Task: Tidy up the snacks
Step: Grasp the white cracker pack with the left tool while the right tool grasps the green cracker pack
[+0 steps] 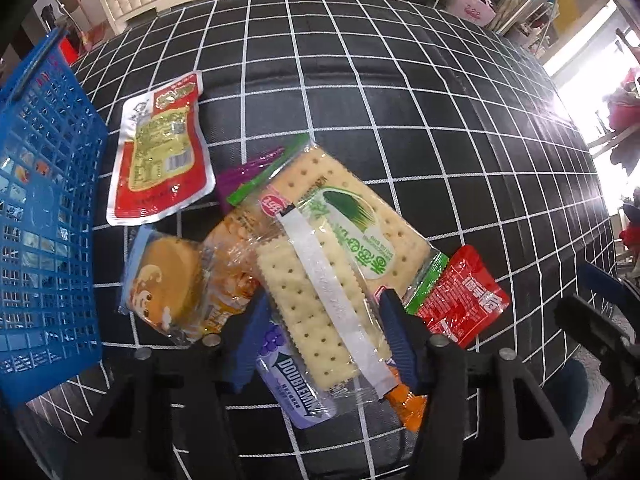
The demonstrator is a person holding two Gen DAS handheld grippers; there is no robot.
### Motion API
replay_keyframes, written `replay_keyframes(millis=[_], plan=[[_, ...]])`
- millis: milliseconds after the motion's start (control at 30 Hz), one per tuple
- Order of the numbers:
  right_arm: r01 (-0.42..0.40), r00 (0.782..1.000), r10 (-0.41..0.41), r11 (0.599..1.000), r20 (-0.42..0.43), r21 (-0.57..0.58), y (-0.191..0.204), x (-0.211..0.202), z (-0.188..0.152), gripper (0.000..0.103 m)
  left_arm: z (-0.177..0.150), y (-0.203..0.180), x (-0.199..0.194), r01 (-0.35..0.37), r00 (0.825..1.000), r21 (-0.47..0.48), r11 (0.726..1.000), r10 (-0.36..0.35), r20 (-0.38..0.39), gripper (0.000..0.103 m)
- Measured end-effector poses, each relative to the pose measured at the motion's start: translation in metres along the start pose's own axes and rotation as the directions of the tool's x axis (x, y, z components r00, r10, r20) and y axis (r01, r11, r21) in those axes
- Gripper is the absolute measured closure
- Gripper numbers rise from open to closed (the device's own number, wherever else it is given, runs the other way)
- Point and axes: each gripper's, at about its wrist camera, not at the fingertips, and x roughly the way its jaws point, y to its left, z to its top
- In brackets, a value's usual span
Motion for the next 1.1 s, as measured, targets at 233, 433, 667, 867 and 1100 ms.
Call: replay_keyframes(millis=[233, 433, 667, 867, 1100], plan=[[0.022, 1.0, -0.021, 0.998, 0.016, -0.054, 0.021, -0.006, 0.008, 0.006, -0.011, 0.016, -0.044, 0.001, 0.993, 0.017, 1.0, -0.003, 0.119, 0.054], [0.04, 0.999, -0.036, 0.988, 0.035, -0.15, 0.048, 0.0, 0.019, 0.006, -0.022, 0.022, -0.079, -0.061, 0.977, 0.074, 0.995, 0.045, 0.207, 0.055], [0.042, 0.999, -0.045, 0.939, 0.0, -0.342, 0.091, 0.034, 0.027, 0.008, -0.029, 0.038, -0.092, -0.07, 0.973, 0.055, 0.996, 0.056, 0.224, 0.055], [0.025, 0.997, -0.05, 0.914, -0.052, -0.406, 0.108, 0.068, 0.028, 0.012, -0.035, 0.043, -0.083, -0.085, 0.977, 0.07, 0.994, 0.069, 0.203, 0.055], [0.024, 0.992, -0.074, 0.904, -0.1, -0.427, 0.114, 0.101, 0.035, 0.013, -0.033, 0.04, -0.068, -0.117, 0.978, 0.109, 0.987, 0.095, 0.187, 0.055]])
